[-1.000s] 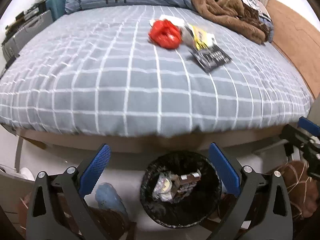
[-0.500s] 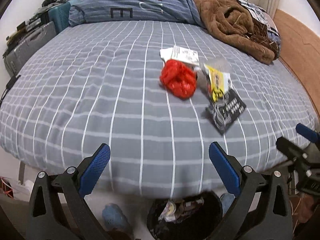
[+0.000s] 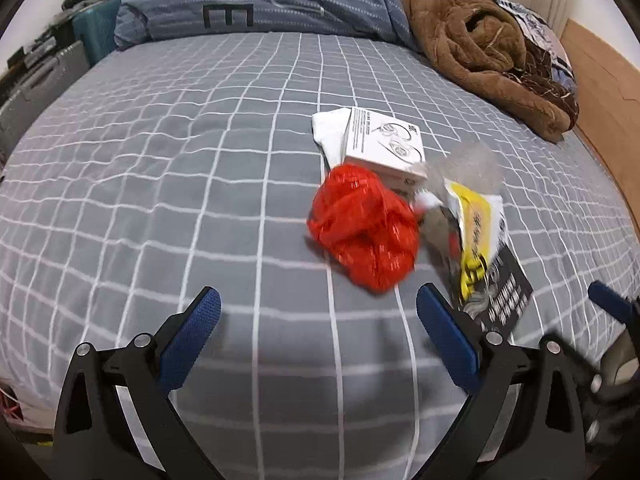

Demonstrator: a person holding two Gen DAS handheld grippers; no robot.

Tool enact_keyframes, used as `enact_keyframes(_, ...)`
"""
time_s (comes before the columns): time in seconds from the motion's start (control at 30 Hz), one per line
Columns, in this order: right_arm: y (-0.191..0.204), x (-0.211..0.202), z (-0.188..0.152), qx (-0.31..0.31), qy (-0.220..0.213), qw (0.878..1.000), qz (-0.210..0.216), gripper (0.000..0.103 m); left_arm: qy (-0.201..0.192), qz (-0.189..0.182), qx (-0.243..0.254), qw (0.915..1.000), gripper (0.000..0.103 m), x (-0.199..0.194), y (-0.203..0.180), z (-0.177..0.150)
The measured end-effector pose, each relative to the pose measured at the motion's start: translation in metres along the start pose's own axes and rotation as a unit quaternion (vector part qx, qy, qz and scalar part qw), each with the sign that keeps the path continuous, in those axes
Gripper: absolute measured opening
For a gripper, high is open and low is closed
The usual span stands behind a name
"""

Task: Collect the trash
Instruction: 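Grasp the black wet-wipe packet with the right tool while the left tool grasps the red plastic bag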

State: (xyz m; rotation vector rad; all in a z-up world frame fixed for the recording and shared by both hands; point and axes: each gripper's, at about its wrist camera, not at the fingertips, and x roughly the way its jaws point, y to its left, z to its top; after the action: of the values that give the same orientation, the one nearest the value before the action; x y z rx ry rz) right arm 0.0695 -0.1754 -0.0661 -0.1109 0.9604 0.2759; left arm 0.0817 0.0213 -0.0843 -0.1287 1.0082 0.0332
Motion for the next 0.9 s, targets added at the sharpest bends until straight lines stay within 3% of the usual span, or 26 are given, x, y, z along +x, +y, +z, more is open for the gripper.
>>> enact_keyframes(0.33,0.012,0.047,0.007,0.072,0.062,0.995,0.016,0.095,-0.001,0.002,0.009,1.0,0.092,0.032,-0.01,0.034)
enact_keyframes(0.43,0.013,0.055,0.009,0.107,0.074,0.991,0.023,0.095,0.0,-0.002,0.021,0.9998,0.085,0.036,-0.017,0.036)
enact_keyframes(0.6,0.012,0.067,0.009,0.138,0.091,0.986,0.014,0.094,0.016,-0.018,0.015,0.9996,0.065,0.045,-0.018,0.04)
enact_keyframes(0.67,0.01,0.069,0.007,0.142,0.094,0.985,0.008,0.086,0.022,-0.027,0.02,0.9992,0.054,0.048,-0.021,0.041)
enact_keyframes(0.9,0.005,0.062,-0.002,0.137,0.086,0.987,-0.01,0.06,0.019,-0.018,0.009,0.9996,0.038,0.042,-0.025,0.035)
